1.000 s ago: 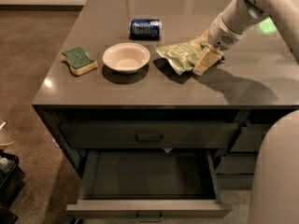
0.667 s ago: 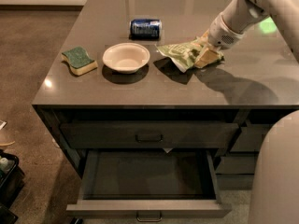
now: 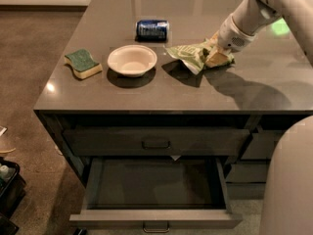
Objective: Place green jalapeno chip bag into middle drawer
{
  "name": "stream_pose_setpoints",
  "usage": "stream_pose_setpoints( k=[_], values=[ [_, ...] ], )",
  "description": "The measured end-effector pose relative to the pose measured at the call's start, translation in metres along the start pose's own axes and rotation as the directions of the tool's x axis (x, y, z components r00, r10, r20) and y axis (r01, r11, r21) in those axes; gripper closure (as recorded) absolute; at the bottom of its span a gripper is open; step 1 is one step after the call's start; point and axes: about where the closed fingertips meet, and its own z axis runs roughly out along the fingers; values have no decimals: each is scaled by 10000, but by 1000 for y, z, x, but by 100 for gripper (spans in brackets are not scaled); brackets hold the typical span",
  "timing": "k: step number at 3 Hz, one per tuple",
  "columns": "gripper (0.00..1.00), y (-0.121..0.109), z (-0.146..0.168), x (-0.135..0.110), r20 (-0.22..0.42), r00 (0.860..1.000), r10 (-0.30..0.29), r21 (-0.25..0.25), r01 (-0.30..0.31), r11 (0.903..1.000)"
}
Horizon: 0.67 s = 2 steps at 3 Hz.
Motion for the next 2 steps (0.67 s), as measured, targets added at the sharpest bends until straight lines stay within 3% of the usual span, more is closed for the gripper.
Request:
stream_pose_setpoints(
  k=[1,2],
  values=[
    [100,0,-3,-1,-3,10000,3,-2,-3,10000],
    [100,30,-32,-7,-324,9985,448,-33,-449,9990]
  ],
)
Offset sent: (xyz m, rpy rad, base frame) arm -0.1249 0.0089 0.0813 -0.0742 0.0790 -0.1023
